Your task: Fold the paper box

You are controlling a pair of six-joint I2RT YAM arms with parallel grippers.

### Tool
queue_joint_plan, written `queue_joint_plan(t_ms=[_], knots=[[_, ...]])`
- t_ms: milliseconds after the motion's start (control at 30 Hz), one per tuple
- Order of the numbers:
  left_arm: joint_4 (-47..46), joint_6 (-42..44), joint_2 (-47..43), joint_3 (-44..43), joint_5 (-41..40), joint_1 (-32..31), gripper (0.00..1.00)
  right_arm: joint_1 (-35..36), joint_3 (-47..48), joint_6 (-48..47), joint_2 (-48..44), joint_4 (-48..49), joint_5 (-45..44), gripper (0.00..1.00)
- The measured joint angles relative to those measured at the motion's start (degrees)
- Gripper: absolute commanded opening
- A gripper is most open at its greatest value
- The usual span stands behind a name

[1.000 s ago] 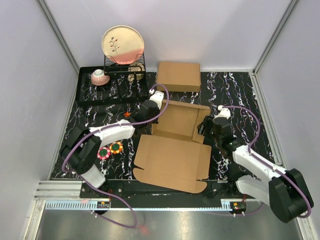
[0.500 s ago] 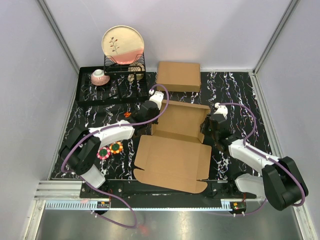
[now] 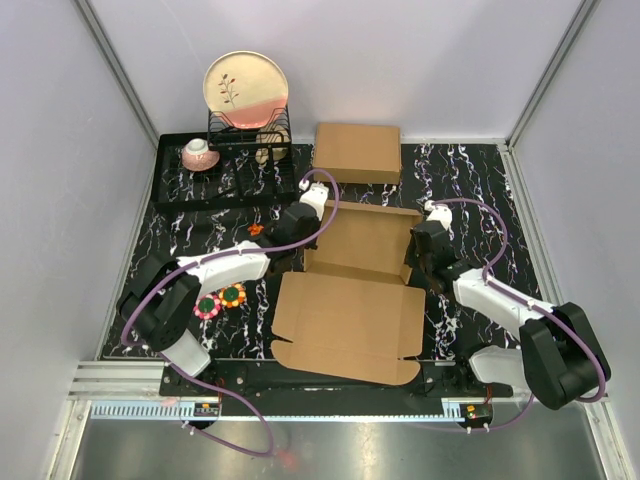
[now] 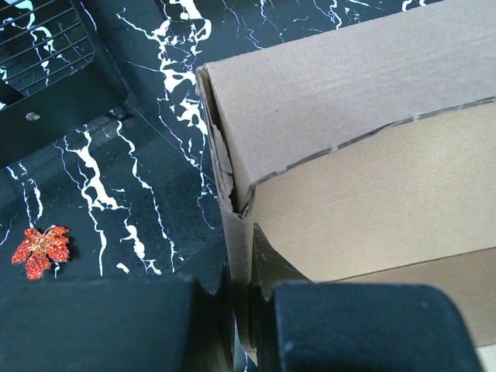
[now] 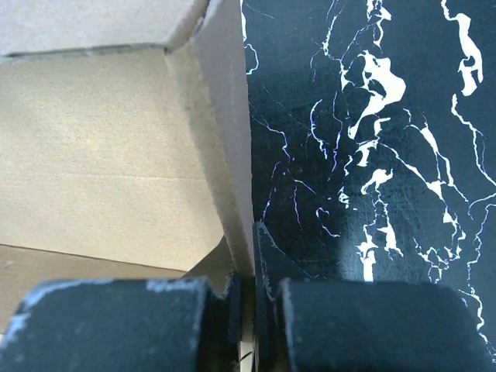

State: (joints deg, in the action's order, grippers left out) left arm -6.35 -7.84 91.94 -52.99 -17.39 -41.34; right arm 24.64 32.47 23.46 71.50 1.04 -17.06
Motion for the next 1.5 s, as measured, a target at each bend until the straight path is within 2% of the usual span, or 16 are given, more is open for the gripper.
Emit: queue_joint_plan(t_ms=[167, 200, 267, 333, 400, 433, 500, 800, 933, 1233, 1500], knots=[[0.3, -0.8, 0.0, 0.0, -0.7, -0.6, 0.0, 0.1, 0.4, -0.1, 0.1, -0.8, -0.5, 0.0], [0.4, -1.1, 0.0, 0.0, -0.9, -0.8, 0.01, 0.1, 0.7, -0.1, 0.2, -1.4, -0.9, 0.12], [0.7, -1.2, 0.0, 0.0, -1.2, -1.3, 0.03, 0.2, 1.4, -0.1, 0.5, -2.6, -1.4, 0.24], [0.8, -1.6, 0.0, 0.0, -1.5, -1.7, 0.04, 0.2, 2.0, 0.3, 0.6, -3.8, -1.6, 0.26], [0.8, -2.5, 0.0, 0.0, -1.5, -2.1, 0.04, 0.2, 2.3, 0.8, 0.7, -4.5, -1.8, 0.22], [0.8, -2.8, 0.0, 0.0, -1.5, -2.2, 0.04, 0.2, 2.5, 0.9, 0.8, -5.1, -1.9, 0.12], [0.8, -3.1, 0.0, 0.0, -1.6, -2.4, 0.0, 0.2, 2.8, 0.7, 1.2, -5.7, -2.4, 0.0], [1.4, -3.8, 0.9, -1.1, -2.1, -2.6, 0.0, 0.3, 4.8, -0.3, 3.0, -8.0, -3.3, 0.0], [4.5, -4.7, 2.5, -3.9, -2.2, -2.7, 0.0, 0.3, 5.9, 0.4, 3.2, -10.8, -3.9, 0.0], [11.6, -6.3, 3.5, -7.3, 0.3, -2.9, 0.0, 0.3, 13.2, 2.7, 6.6, -23.6, -3.7, 0.0], [19.8, -7.5, 6.8, -13.3, 1.3, -2.9, 0.0, -0.1, 16.5, 3.8, 9.8, -29.1, -2.8, 0.0]])
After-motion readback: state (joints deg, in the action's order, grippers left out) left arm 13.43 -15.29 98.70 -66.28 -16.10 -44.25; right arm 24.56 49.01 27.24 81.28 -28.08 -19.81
